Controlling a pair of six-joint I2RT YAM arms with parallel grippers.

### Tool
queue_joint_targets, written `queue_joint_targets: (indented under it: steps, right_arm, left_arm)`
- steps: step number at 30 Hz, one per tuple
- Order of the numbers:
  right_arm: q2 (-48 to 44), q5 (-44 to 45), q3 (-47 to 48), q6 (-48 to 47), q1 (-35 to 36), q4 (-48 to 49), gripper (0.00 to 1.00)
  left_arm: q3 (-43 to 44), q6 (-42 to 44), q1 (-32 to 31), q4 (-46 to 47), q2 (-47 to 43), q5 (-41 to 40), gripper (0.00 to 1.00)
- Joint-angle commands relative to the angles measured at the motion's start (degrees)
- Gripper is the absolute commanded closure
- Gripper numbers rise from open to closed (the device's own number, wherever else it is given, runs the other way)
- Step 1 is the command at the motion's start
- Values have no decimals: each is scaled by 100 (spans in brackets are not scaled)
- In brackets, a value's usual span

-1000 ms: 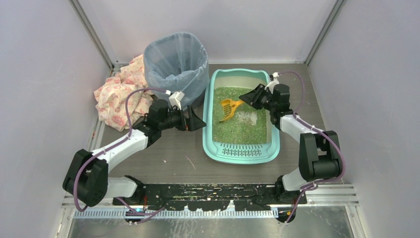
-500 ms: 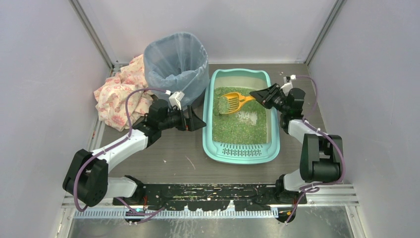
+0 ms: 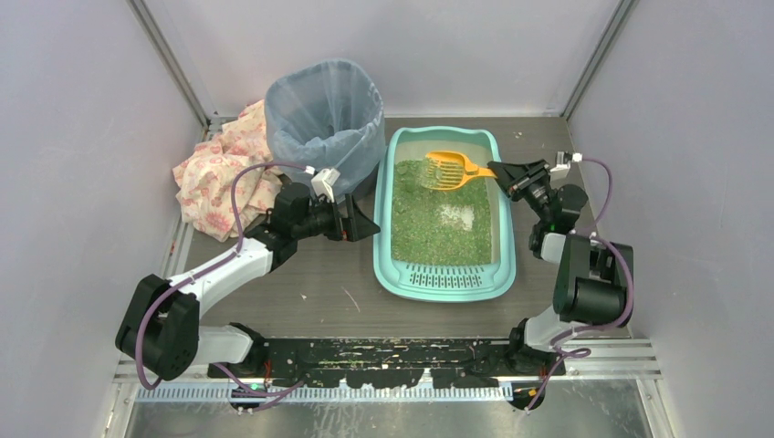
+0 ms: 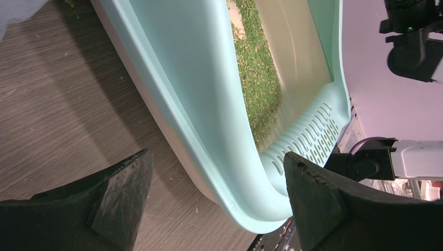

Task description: Clean the litter box

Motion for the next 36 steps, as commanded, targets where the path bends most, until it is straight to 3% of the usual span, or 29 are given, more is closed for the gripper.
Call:
queue_joint_targets:
  steps: [1,8,12,16,21,29,36]
  right_arm:
    - [650,-188,9,1381,-169,2108,99]
    - [312,-103,-122,1176,-379,1881,99]
    - [381,32,-113,1117,87,1875,99]
    - [384,-2,-224,1238,-415,1971,99]
    - [447,115,-255,1179,-287,1931,99]
    - [132,116,-78,973,-270,1352,99]
    - [-513,225,615,660,-155,208,99]
  left_arm:
    - [108,37,8,298,-177,131,6]
    - [110,37,8,305,-170,137,6]
    - [117,-40,8,396,-84,209,6]
    - [113,-41,-1,379,-87,199,6]
    - [137,-41,-1,385,-52,190,6]
    - [134,-6,-1,342,-68,162,6]
    - [134,-7,2,342,-75,165,6]
